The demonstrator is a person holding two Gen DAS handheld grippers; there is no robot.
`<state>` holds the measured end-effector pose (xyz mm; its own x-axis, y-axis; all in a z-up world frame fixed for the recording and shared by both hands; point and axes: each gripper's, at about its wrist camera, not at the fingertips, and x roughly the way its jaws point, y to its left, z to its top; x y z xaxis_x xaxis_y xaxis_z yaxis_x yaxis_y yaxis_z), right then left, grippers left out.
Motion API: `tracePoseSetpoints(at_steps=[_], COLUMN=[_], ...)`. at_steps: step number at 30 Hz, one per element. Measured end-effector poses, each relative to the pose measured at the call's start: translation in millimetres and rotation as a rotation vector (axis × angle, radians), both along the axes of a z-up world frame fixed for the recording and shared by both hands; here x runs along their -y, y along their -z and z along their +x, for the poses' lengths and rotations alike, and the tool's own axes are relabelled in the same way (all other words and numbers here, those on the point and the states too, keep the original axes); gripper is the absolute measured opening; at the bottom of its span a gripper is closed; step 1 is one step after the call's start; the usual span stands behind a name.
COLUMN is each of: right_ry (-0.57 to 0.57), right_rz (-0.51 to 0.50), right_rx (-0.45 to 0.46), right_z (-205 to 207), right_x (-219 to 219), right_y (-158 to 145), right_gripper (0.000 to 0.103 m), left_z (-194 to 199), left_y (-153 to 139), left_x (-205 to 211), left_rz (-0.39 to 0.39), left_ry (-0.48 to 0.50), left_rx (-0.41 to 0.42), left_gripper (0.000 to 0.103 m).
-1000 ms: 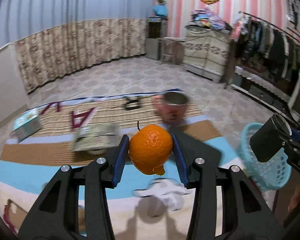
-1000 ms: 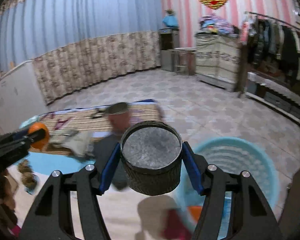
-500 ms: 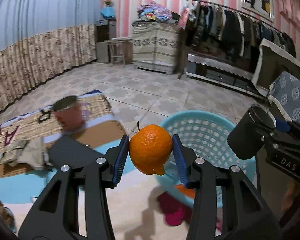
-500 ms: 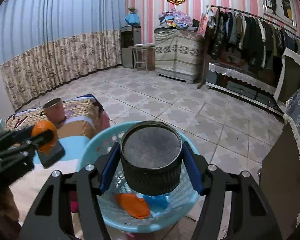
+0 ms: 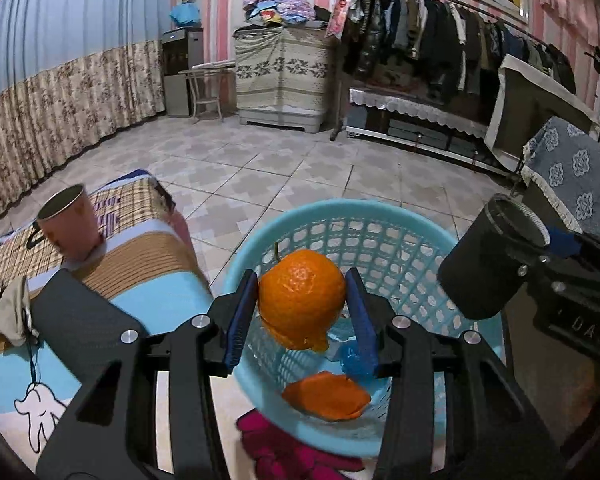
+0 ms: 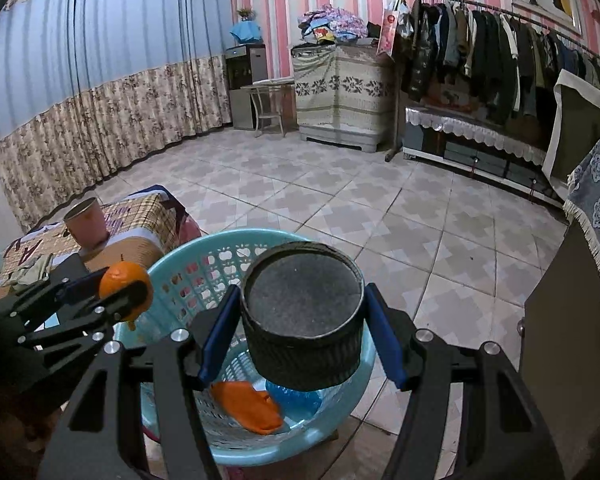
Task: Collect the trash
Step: 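Open the left tool to drop the orange into the basket, then open the right tool to drop the black cup into the basket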
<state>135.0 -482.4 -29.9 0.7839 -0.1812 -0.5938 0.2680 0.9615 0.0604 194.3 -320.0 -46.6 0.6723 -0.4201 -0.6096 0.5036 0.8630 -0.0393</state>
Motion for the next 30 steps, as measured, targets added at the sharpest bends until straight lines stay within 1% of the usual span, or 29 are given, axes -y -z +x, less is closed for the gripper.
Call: tracePoseSetpoints(at_steps=[2,3,6,10,14,20,27,29,30], right_ry=[0.001,0.002,0.007,0.009,-0.002,-0.015,-0.013,-0.002,0.003], right_rz=[0.001,-0.001,0.002,0.009,0.007,0.01,-0.003,-0.004,-0.008], right_rx=[-0.005,-0.008,-0.013,-0.018,-0.026,-0.036,-0.038,-0.029,-0.027], right_z=[-1,-1,-1,1,6,17,27,27,27], right_x=[0,0,2,0,-6,-21,-37,-39,-39], right_y=[2,3,5,9,14,23,28,28,27], right_gripper=[0.062,0.062,0.062,0.062,0.062,0.062,0.063,0.079,0.081], left_z=[-1,-2,-3,-2,-2,2,6,6,6], left_y=[1,1,-2,-6,-8,-14,-23,-25,-25], left_x=[2,3,-2,-13,-27,-54,-93,-106,-111], left_rz=[0.009,0.013,0.022,0.017,0.031,0.021,0.014,0.004,-0.001], left_ry=[0.0,-0.006,-0.019,-0.068,-0.111,-0.164,-0.235,-0.257,-0.268], left_rx=[0.009,0.016,0.029,0.037,0.05,0.041,0.045,0.044,0.043], left_gripper=[0.05,0.057,0.06,0.079,0.084,0.093,0.095,0.096,0.097])
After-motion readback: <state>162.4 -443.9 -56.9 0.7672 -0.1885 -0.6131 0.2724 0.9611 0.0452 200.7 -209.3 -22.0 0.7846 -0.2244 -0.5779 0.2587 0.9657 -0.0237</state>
